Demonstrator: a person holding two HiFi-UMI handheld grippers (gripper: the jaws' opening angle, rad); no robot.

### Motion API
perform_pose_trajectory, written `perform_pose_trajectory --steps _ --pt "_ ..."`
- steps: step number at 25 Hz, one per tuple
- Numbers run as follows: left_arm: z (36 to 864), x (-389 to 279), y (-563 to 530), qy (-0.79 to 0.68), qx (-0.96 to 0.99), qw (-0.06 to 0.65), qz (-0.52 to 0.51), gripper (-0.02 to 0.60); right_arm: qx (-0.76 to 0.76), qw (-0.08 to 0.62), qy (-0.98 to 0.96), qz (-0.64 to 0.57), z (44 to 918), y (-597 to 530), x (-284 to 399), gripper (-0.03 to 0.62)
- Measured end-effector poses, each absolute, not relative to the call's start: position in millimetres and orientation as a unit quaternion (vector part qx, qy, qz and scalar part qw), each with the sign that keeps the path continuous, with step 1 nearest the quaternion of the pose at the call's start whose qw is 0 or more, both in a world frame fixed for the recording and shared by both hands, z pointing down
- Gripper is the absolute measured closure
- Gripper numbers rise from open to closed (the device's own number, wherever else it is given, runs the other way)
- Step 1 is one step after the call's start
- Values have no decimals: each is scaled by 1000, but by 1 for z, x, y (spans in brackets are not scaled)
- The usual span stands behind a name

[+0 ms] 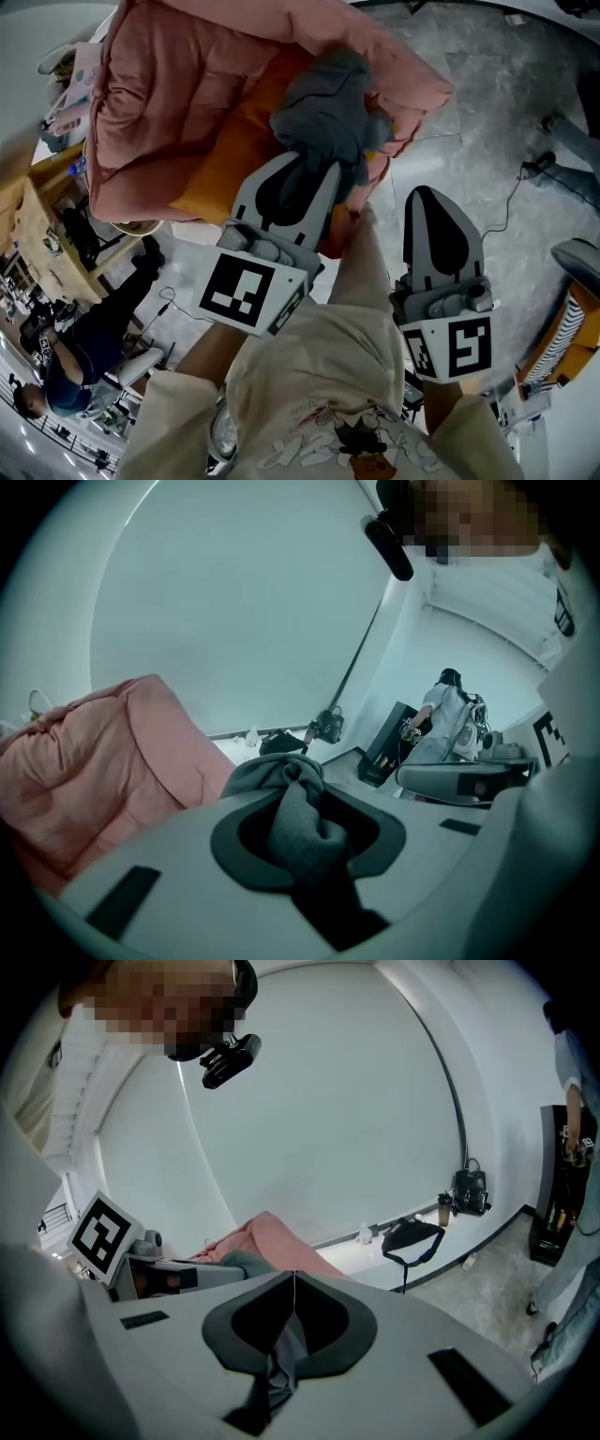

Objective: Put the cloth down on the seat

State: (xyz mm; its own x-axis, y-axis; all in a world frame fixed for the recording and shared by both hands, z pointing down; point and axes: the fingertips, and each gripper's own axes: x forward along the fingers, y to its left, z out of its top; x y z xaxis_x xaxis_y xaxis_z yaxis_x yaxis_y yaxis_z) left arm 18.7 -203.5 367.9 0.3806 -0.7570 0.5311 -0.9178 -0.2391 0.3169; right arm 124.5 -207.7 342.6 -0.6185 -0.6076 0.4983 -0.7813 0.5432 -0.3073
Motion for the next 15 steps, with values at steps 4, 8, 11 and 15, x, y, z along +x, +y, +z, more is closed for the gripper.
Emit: perform_pose_trajectory --steps 4,8,11,15 --pt "400 17 -205 -543 766 314 141 494 402 176 -858 269 365 -210 123 574" --pt "437 20 -209 -542 761 321 153 494 401 182 -853 279 389 -211 127 574" --pt "462 21 -214 -541 754 345 143 494 403 186 -849 287 405 -209 128 574" --pt "488 21 -220 -545 744 359 140 494 405 191 -844 296 422 -208 132 572"
